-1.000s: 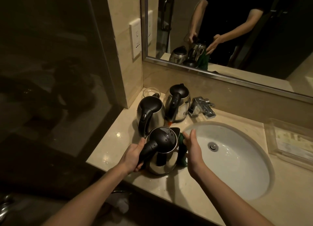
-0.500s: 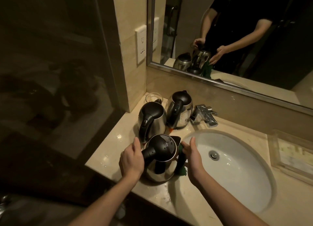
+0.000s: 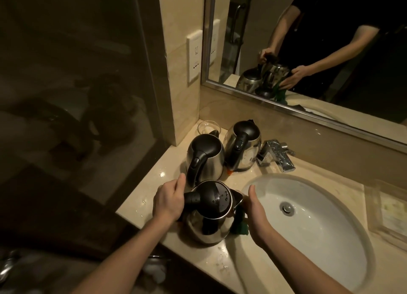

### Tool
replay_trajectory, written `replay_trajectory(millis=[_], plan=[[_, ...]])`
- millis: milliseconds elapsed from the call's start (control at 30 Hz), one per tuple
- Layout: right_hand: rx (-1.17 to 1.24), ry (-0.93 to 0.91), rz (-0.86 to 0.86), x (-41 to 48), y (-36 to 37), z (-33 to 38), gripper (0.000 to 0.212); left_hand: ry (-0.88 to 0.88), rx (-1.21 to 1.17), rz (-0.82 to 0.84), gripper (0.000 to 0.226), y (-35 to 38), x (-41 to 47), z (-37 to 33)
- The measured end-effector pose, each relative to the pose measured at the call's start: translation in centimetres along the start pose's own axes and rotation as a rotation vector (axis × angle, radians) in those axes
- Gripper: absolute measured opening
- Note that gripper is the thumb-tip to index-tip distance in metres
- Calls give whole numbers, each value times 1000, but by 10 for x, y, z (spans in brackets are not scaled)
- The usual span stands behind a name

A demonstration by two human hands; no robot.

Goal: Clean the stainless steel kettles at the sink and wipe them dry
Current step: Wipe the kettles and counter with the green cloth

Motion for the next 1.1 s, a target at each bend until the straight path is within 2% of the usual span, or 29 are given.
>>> replay_trajectory(millis=[233,367,533,733,833,1000,1100], plan=[[-119,-164,190,13,12,46,81,29,-24,52,55,0,5,-2],[-191,-94,267,31,16,43,80,32,-17,38,55,-3,4,-4],[-279,21,286,45,21,31,82,37,-10,44,55,-2,3,-5],[-380,-50,398,42,34,63,78,46,-11,35,58,-3,3,-4],[-385,-53,410,44,36,63,75,60,-1,22,58,-4,3,-5],[-391,88,341,52,25,33,79,61,21,29,58,-3,4,-6],[-408,100,307,51,20,28,79,58,30,18,58,-3,3,-7]])
Point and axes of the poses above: each hand's wrist, its own x-axis towards the middle knuckle, its own y-axis out of the palm, z = x × y, the point moved 8 cm from there along x, towards the middle knuckle, and after that the axes turned 7 degrees about z, right-handed, at the moved point
